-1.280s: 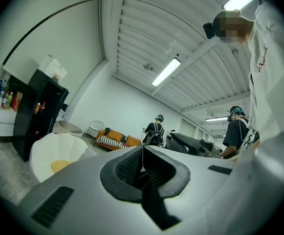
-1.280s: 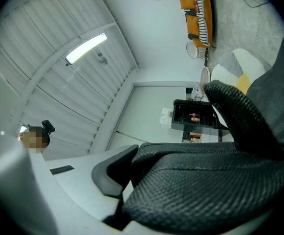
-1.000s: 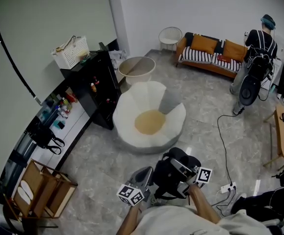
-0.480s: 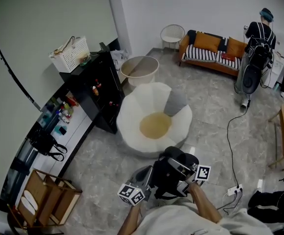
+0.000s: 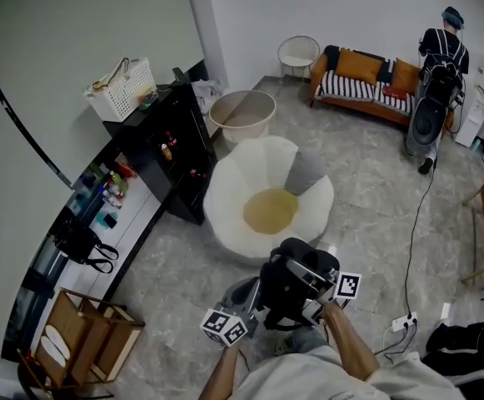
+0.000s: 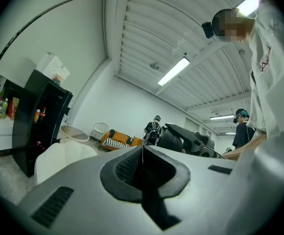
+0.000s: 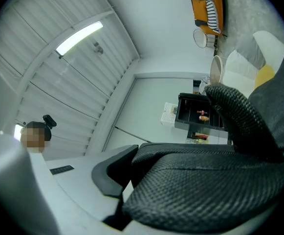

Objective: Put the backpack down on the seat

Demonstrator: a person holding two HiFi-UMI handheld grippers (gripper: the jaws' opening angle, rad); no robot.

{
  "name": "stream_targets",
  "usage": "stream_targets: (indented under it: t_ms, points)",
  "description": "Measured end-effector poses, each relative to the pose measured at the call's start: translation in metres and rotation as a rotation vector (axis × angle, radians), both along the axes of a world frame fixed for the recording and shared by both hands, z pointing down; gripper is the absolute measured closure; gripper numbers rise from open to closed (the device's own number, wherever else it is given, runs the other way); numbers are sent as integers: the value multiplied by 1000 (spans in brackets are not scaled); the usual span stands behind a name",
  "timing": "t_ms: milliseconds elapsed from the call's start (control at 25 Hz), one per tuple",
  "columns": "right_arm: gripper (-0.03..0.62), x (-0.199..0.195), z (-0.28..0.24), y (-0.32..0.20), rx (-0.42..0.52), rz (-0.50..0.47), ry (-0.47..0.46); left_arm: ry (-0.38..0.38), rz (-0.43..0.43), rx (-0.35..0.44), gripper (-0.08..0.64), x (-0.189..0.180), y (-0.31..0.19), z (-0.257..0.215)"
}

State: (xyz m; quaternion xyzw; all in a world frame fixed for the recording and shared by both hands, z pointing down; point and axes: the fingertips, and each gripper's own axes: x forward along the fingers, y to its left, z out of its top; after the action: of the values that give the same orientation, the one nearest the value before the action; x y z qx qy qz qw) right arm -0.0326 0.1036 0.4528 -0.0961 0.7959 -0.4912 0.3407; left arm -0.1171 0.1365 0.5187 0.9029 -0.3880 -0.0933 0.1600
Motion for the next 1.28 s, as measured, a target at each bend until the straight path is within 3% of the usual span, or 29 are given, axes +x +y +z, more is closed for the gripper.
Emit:
stream_targets:
  t_ms: [480, 840, 1280]
  points:
    - [549, 10, 22, -20, -41, 14, 37, -24, 11, 7, 528, 6, -25, 6]
    - [549, 18, 46, -44, -66, 22, 31, -22, 34, -31, 528, 20, -63, 26]
    - [549, 27, 43, -127, -73, -14, -8, -42, 34, -50, 528, 37, -153, 20]
